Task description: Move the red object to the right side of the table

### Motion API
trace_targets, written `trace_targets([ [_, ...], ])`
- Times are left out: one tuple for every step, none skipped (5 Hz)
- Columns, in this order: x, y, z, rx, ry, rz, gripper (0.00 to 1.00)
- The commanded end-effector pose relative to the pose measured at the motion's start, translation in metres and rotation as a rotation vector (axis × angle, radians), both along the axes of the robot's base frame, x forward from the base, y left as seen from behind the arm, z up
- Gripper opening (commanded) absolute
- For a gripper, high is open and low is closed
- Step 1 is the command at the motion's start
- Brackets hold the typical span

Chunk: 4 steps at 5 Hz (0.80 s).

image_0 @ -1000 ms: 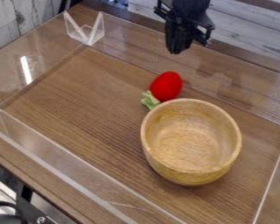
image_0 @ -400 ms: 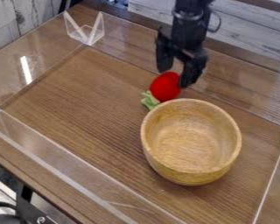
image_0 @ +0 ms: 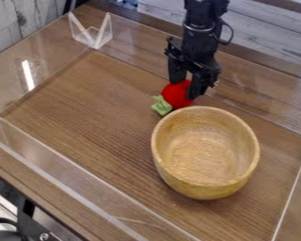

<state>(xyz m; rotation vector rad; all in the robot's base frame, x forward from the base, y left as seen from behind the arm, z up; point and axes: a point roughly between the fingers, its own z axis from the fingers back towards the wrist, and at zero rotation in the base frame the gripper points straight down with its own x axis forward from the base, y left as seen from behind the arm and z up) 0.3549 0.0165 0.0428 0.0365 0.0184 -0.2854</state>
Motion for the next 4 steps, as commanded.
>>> trace_targets([
  [0.004,0.002,0.018,0.007,-0.045,0.015,0.0],
  [0.004,0.001,0.039,0.025,-0.082,0.041,0.0],
  [0.004,-0.002,0.064,0.048,-0.13,0.069,0.0],
  [0.004,-0.019,0.094,0.061,-0.192,0.103,0.0],
])
